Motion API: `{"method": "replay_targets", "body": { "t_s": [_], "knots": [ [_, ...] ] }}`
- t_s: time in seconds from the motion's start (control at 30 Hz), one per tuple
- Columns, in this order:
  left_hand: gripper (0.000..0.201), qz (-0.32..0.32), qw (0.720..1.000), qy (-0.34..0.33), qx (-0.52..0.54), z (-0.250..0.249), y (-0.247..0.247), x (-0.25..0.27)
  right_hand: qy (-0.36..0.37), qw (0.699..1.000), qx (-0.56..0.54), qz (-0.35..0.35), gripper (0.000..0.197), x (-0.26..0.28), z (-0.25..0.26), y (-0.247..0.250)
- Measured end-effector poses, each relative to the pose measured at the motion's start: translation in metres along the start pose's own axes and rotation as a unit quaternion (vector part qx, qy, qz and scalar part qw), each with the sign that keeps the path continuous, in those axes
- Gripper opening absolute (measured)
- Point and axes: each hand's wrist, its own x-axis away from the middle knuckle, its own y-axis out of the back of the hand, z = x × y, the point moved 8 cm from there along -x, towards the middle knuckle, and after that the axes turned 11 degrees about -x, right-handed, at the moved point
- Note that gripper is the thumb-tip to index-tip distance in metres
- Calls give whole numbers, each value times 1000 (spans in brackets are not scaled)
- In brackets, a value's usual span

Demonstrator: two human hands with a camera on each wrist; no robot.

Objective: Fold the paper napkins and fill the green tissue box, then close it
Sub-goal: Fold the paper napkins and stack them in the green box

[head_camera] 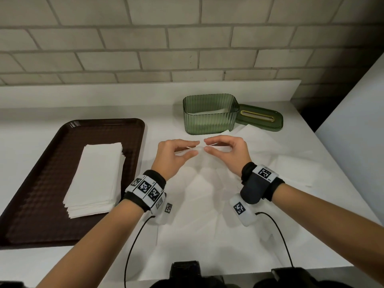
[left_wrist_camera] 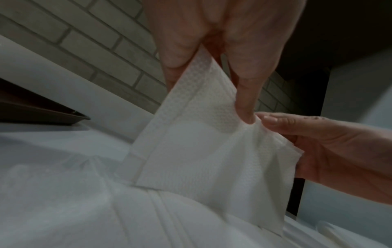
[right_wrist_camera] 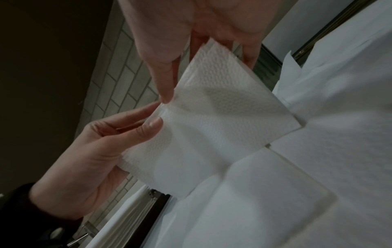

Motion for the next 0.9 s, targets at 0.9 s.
{"method": "replay_targets", "body": {
  "t_s": [0.9],
  "knots": [
    [35, 73, 939, 67, -329, 34, 20, -17, -106, 955, 251, 116, 18, -26, -26, 29]
  ]
}}
